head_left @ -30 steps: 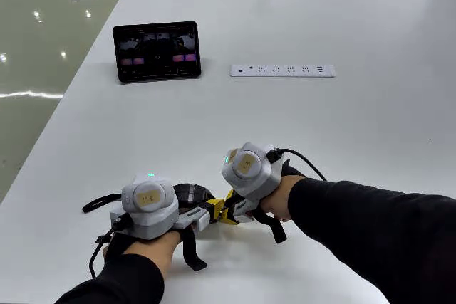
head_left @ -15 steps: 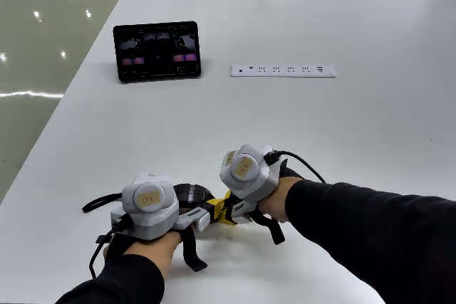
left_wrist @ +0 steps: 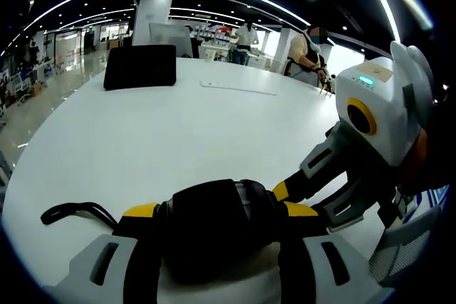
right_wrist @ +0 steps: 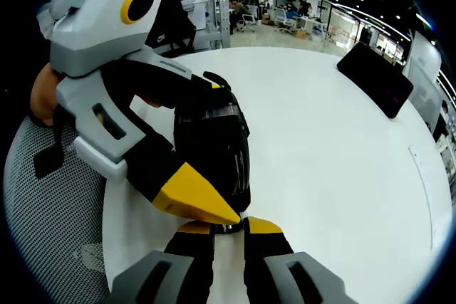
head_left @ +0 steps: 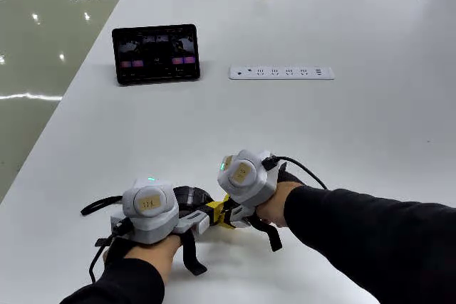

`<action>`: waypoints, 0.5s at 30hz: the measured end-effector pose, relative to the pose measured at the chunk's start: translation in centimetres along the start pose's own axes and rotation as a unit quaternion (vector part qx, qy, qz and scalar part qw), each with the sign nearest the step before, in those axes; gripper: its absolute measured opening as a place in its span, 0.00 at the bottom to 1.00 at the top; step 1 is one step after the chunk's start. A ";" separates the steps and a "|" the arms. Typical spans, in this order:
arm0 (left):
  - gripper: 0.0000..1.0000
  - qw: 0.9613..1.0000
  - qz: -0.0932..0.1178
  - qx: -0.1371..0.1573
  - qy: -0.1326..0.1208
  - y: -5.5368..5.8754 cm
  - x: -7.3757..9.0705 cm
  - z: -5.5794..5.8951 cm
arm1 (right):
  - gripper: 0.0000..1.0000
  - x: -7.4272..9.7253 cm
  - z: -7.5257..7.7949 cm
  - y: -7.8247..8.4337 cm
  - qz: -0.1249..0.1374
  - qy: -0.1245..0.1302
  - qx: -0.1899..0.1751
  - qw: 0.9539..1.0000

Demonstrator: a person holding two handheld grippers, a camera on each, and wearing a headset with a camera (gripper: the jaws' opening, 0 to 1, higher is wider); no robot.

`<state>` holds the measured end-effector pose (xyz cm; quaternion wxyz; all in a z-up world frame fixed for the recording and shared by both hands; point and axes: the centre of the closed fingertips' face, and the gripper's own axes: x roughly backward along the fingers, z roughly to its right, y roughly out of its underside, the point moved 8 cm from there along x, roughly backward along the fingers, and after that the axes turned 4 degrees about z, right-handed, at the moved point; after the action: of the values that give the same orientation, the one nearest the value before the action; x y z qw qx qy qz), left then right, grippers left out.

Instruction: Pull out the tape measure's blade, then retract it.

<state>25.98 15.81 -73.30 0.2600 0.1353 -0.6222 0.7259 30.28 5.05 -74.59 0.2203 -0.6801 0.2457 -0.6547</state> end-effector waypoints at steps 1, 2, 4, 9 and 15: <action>0.62 1.000 0.000 0.000 0.000 0.0 0.0 0.0 | 0.12 0.0 0.0 0.0 -0.001 0.002 -0.001 1.000; 0.62 1.000 0.000 -0.001 -0.001 0.0 0.0 0.0 | 0.13 0.0 0.0 0.0 -0.001 0.004 -0.002 1.000; 0.62 1.000 0.001 -0.002 -0.002 0.0 0.0 0.1 | 0.13 0.0 -0.2 0.0 -0.002 0.008 -0.001 1.000; 0.62 1.000 0.002 -0.003 -0.005 0.0 0.0 0.1 | 0.13 0.1 -0.3 0.1 0.003 0.023 -0.013 1.000; 0.63 1.000 0.004 -0.004 -0.005 0.0 0.0 0.1 | 0.13 0.5 -0.4 0.4 0.020 0.032 -0.040 0.998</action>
<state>25.93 15.73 -73.28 0.2540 0.1355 -0.6268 0.7240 29.85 4.44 -74.43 0.1976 -0.6620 0.2921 -0.6613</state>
